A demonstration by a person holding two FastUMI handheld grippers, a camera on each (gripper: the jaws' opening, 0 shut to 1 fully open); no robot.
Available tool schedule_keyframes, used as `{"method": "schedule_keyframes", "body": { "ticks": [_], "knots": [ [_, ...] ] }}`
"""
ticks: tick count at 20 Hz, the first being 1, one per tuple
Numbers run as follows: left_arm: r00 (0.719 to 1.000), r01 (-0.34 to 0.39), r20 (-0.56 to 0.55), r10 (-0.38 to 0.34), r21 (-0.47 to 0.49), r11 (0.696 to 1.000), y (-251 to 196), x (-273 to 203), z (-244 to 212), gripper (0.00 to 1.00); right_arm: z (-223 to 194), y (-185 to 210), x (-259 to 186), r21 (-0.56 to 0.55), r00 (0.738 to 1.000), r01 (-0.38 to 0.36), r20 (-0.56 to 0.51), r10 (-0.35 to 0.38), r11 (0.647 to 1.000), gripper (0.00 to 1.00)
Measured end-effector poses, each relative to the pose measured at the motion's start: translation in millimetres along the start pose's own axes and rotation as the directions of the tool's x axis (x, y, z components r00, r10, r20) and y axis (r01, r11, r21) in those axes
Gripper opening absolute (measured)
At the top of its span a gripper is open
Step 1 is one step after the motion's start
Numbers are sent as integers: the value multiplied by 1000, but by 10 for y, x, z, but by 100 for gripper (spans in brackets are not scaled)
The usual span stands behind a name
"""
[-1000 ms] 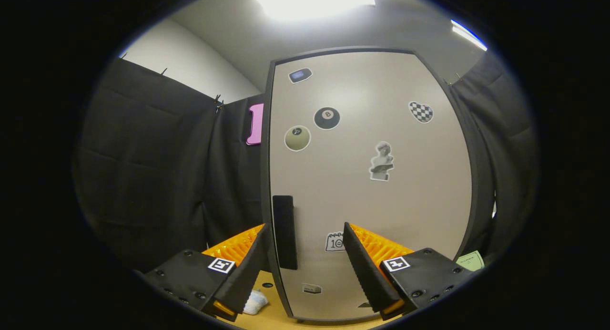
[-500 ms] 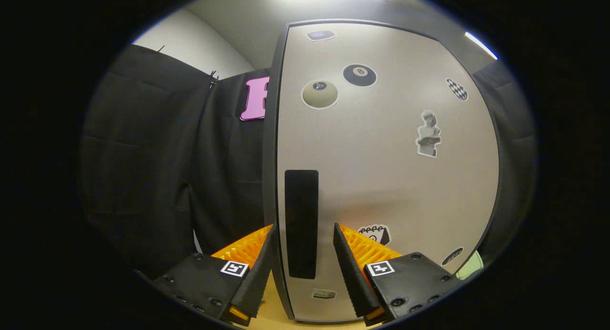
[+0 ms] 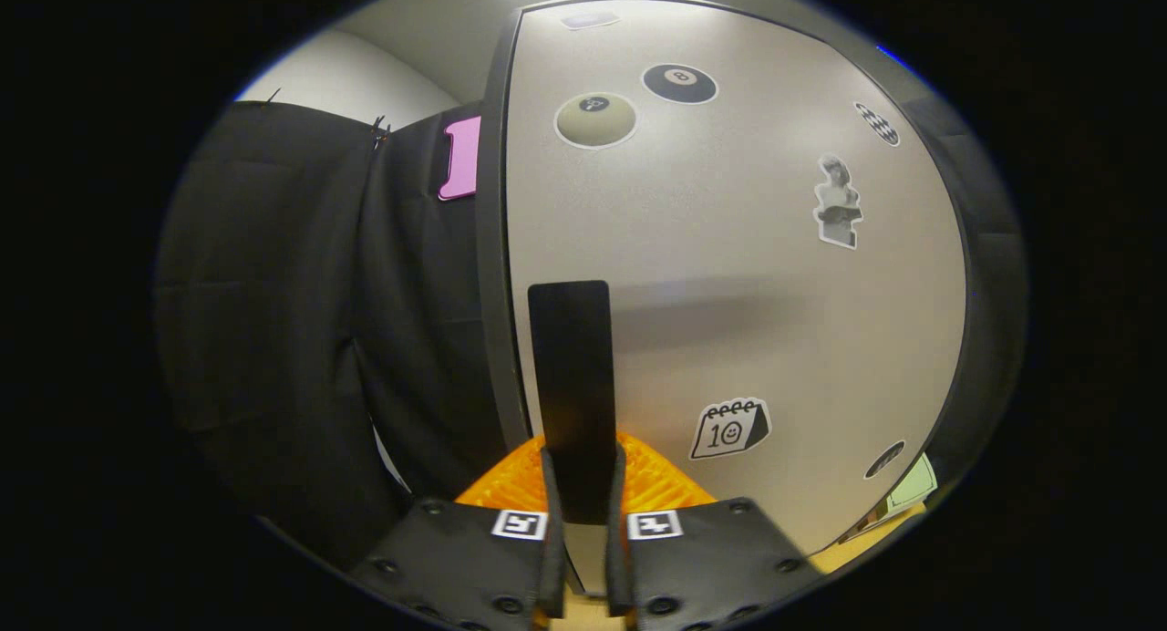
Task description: Open the cabinet door with the right hand, grasp the bottle in the cabinet with the left hand and place it on the coaster, then close the cabinet door with the right hand.
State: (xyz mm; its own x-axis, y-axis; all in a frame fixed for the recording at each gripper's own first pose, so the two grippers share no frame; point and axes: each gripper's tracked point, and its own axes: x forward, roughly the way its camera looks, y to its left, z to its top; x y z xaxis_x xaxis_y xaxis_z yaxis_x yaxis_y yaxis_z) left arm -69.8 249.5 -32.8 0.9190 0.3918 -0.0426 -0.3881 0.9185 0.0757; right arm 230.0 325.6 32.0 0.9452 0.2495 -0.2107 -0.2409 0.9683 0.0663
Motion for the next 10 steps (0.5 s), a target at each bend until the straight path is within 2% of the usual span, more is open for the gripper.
{"method": "schedule_keyframes", "body": {
  "ticks": [1, 2, 10],
  "knots": [
    [1000, 10, 6, -10, -2, 1000, -36, 25, 19, 80, -9, 8, -28, -11, 1000, -20, -13, 20, 1000, 13],
    [1000, 20, 10, -20, -4, 1000, -81, 77, 21, 80, -18, 5, -44, -12, 999, -45, -23, 45, 999, 16],
    [988, 146, 47, -145, -12, 989, -708, 247, 221, 82, -46, 48, -606, -1, 977, -209, -47, 208, 978, 16]
  ]
}}
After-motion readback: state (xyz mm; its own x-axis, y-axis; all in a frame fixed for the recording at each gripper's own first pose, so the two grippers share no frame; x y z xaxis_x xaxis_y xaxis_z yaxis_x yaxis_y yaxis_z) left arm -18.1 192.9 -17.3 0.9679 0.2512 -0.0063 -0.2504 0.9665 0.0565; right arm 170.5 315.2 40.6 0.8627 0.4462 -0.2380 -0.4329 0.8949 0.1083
